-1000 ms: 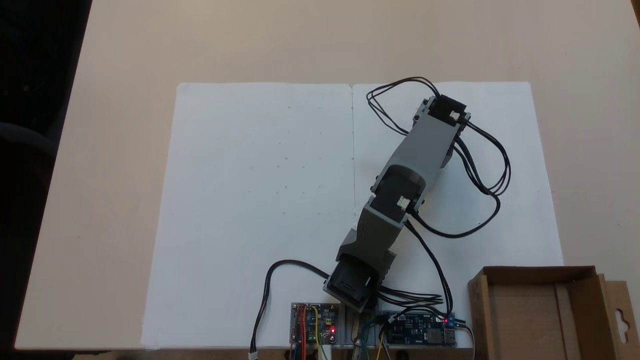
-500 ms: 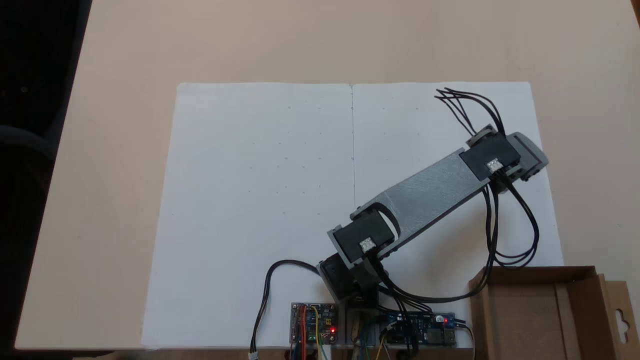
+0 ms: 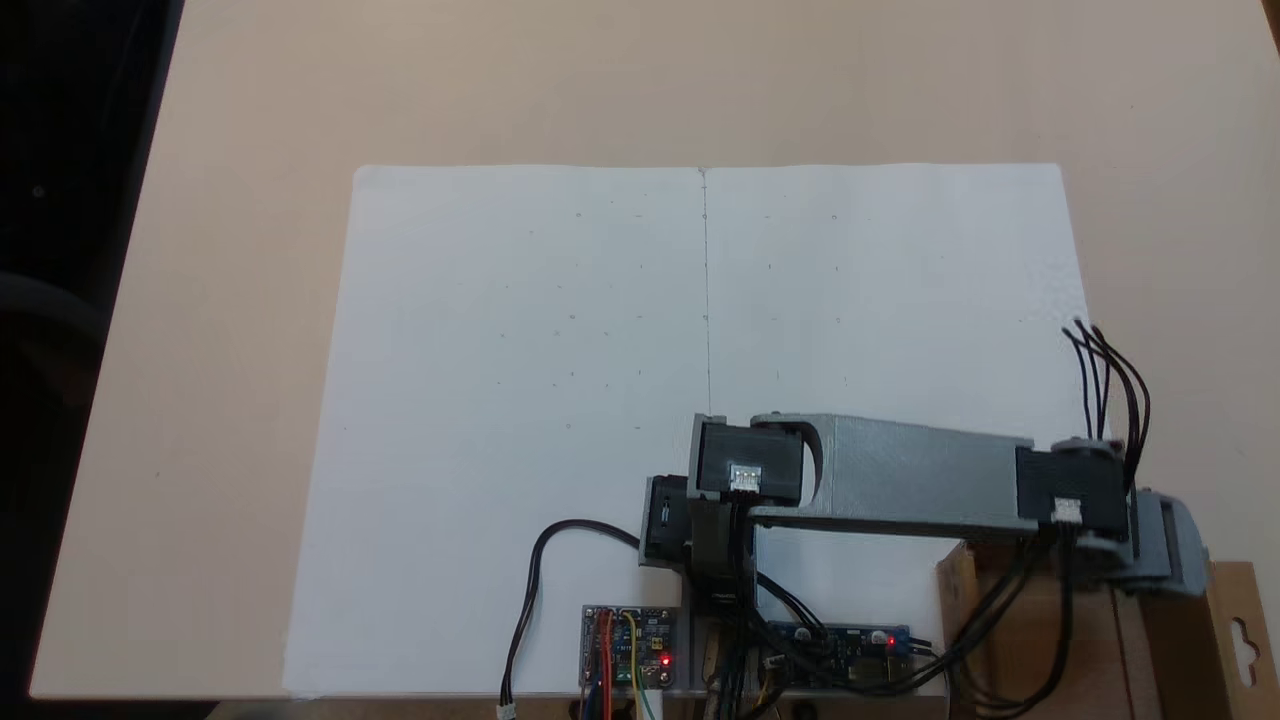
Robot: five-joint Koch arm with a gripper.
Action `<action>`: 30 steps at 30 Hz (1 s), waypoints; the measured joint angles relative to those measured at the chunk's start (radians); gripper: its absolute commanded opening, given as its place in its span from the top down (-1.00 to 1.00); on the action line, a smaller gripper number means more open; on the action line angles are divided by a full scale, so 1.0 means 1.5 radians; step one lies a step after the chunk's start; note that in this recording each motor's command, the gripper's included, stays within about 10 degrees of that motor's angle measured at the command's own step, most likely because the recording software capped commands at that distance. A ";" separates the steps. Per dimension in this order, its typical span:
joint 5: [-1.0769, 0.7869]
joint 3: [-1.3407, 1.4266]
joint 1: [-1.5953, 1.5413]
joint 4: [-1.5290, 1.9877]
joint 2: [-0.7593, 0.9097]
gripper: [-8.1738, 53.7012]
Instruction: Grasp a green dice and put it in the bin.
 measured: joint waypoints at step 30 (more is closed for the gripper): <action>0.003 -0.004 -0.110 -0.078 0.022 -0.63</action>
